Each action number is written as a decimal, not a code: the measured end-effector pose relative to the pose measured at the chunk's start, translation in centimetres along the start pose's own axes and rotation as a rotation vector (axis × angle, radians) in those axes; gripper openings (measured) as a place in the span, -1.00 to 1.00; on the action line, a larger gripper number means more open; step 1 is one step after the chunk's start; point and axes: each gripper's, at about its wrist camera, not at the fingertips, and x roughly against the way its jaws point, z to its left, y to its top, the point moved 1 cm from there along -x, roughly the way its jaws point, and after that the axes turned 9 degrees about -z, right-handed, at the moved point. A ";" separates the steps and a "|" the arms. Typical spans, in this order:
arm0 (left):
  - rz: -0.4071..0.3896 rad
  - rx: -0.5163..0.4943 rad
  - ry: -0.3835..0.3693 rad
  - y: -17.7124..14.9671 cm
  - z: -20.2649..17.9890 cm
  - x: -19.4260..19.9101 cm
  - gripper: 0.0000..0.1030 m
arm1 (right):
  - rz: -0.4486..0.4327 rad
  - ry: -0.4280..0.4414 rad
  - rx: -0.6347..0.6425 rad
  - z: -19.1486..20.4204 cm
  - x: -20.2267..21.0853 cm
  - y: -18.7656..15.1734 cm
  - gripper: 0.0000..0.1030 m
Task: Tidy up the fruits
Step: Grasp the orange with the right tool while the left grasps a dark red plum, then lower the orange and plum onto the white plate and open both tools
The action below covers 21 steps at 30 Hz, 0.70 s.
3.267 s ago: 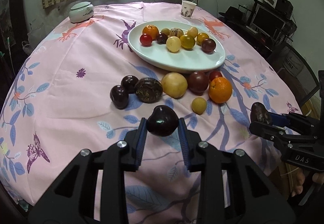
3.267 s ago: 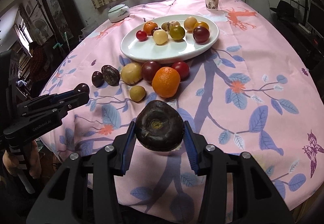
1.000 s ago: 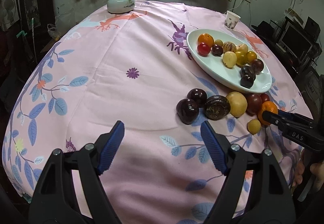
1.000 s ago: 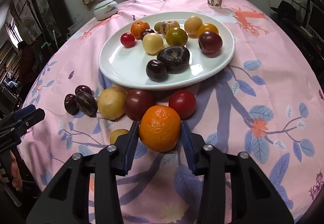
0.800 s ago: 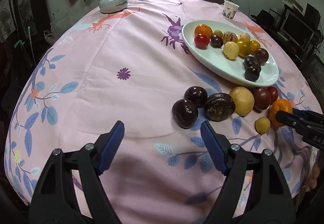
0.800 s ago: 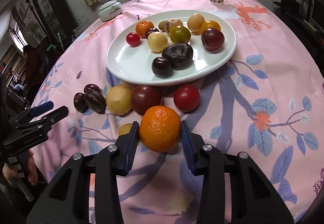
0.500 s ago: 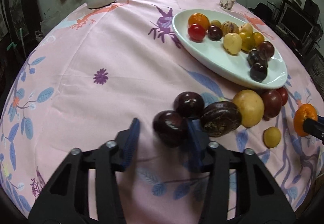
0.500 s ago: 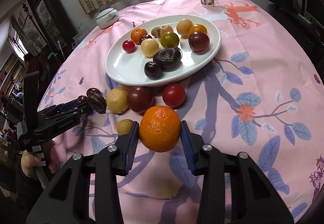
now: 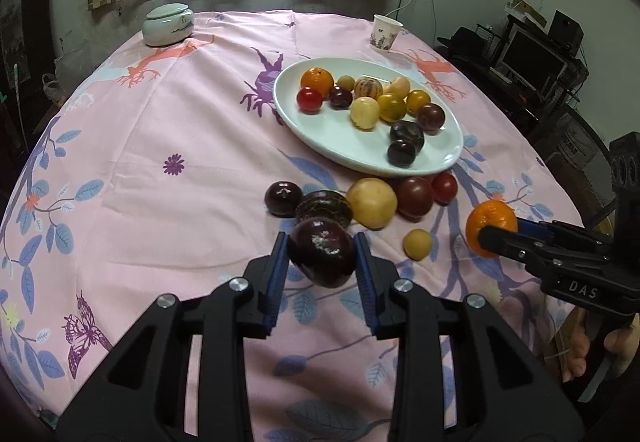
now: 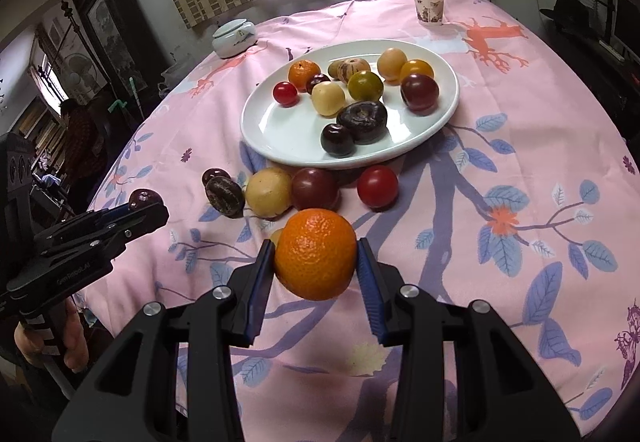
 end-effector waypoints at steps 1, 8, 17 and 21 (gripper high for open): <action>0.001 -0.003 -0.005 0.0 -0.2 0.1 -0.36 | 0.000 0.001 0.000 0.1 0.1 -0.1 -0.19; 0.001 -0.037 -0.021 2.1 -0.7 -0.7 -0.36 | 0.000 0.012 0.012 -0.1 0.1 0.8 -0.19; 0.002 -0.103 0.076 10.3 -1.2 -6.9 -0.36 | -0.009 0.013 0.100 -0.5 -2.9 8.0 -0.19; 0.038 -0.078 0.071 12.0 -1.2 -10.6 -0.35 | -0.013 -0.036 0.148 -0.8 -5.6 10.4 -0.19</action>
